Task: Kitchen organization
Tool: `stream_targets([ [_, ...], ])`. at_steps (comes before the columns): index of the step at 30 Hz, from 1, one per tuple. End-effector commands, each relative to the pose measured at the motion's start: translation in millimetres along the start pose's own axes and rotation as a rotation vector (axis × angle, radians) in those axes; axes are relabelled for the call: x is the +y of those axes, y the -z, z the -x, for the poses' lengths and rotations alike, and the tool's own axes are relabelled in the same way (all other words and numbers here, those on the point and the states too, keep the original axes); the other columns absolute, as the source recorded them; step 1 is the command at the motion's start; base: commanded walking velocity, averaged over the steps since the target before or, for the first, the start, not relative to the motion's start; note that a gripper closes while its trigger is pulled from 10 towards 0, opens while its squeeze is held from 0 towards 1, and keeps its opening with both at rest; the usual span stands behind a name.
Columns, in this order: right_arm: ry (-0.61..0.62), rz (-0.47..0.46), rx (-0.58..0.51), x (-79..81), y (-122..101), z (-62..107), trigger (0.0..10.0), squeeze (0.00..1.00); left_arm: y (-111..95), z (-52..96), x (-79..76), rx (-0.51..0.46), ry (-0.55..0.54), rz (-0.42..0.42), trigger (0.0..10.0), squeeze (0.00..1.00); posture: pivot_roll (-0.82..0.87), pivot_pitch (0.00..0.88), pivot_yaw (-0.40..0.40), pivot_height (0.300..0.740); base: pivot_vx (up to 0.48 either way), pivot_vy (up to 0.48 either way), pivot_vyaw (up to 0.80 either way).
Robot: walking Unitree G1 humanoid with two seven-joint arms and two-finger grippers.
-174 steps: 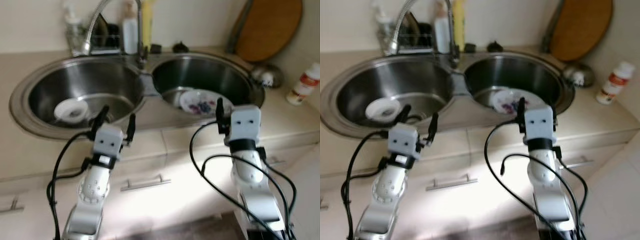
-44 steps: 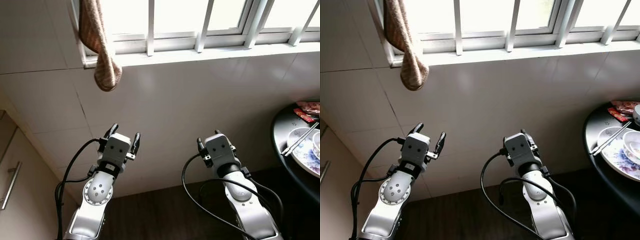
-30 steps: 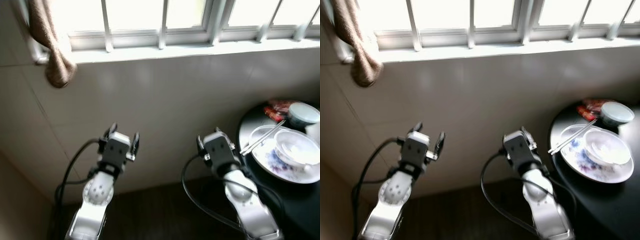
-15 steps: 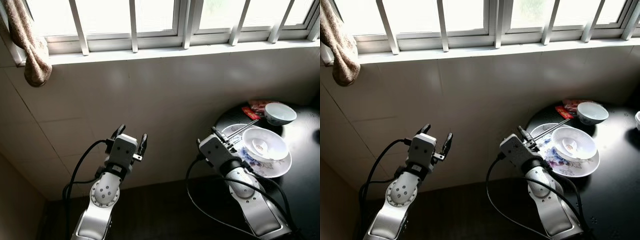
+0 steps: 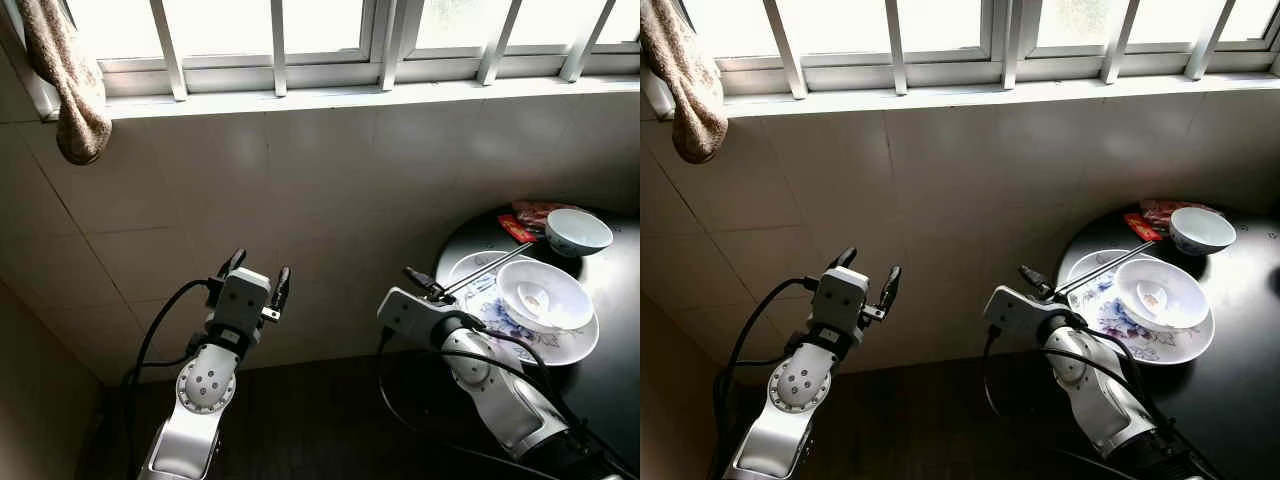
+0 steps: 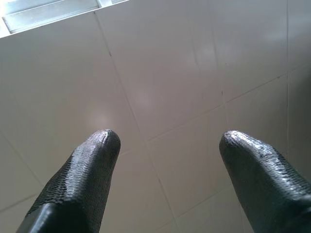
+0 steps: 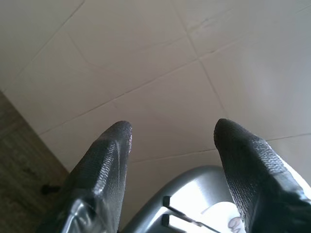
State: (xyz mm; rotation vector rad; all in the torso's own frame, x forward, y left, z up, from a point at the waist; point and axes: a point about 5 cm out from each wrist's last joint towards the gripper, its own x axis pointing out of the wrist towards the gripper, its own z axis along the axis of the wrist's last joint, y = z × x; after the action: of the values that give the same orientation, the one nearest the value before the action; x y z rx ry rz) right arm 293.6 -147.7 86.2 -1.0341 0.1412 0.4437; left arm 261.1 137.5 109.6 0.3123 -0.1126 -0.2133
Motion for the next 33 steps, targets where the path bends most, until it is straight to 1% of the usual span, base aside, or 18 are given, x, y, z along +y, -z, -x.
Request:
stream_targets([
  [1, -0.014, 0.054, 0.043, -0.9, 6.0, -5.4, 10.0, 0.00, -2.9, -0.5, 0.5, -0.007, 0.000, -0.002, 10.0, 0.00, 0.09, 0.000, -0.031, 0.740, 0.000, 0.000, 0.00],
  [5, -0.010, 0.066, 0.065, -2.3, 9.1, -7.8, 10.0, 0.00, -2.8, -0.5, 0.5, -0.006, 0.000, -0.003, 10.0, 0.00, 0.09, 0.000, -0.031, 0.740, 0.000, 0.000, 0.00],
  [7, -0.039, 0.072, 0.060, -1.4, 10.4, -13.8, 10.0, 0.00, -3.0, -0.7, 0.8, -0.007, -0.002, -0.003, 10.0, 0.00, 0.09, 0.000, -0.031, 0.740, 0.000, 0.000, 0.00],
  [8, -0.039, 0.072, 0.060, -1.4, 10.4, -13.8, 10.0, 0.00, -3.0, -0.7, 0.8, -0.007, -0.002, -0.003, 10.0, 0.00, 0.09, 0.000, -0.031, 0.740, 0.000, 0.000, 0.00],
  [10, -0.071, 0.103, 0.049, 0.7, 10.9, -17.5, 10.0, 0.00, -2.6, -0.8, 0.3, -0.007, -0.003, -0.005, 10.0, 0.00, 0.10, 0.000, -0.034, 0.740, 0.000, 0.000, 0.00],
  [14, -0.071, 0.113, 0.061, -0.2, 13.3, -19.9, 10.0, 0.00, -2.5, -0.7, 0.2, -0.007, -0.003, -0.005, 10.0, 0.00, 0.11, 0.000, -0.035, 0.740, 0.000, 0.000, 0.00],
  [17, -0.073, 0.143, 0.092, -1.5, 20.2, -22.6, 10.0, 0.00, -2.3, -0.1, 0.4, -0.007, -0.003, -0.006, 10.0, 0.00, 0.11, 0.000, -0.036, 0.740, 0.000, 0.000, 0.00],
  [23, -0.052, 0.270, 0.066, -5.9, 21.9, -27.4, 10.0, 0.00, -2.8, 0.7, 0.8, -0.007, -0.005, -0.006, 10.0, 0.00, 0.11, 0.000, -0.034, 0.740, 0.000, 0.000, 0.00],
  [26, -0.037, 0.301, 0.067, -7.9, 22.1, -29.5, 10.0, 0.00, -2.9, 0.7, 0.9, -0.007, -0.005, -0.005, 10.0, 0.00, 0.11, 0.000, -0.034, 0.740, 0.000, 0.000, 0.00],
  [33, 0.002, 0.334, 0.085, -8.7, 22.5, -29.9, 10.0, 0.00, -3.6, 0.4, 1.6, -0.006, -0.009, -0.001, 10.0, 0.00, 0.11, 0.000, -0.034, 0.740, 0.000, 0.000, 0.00],
])
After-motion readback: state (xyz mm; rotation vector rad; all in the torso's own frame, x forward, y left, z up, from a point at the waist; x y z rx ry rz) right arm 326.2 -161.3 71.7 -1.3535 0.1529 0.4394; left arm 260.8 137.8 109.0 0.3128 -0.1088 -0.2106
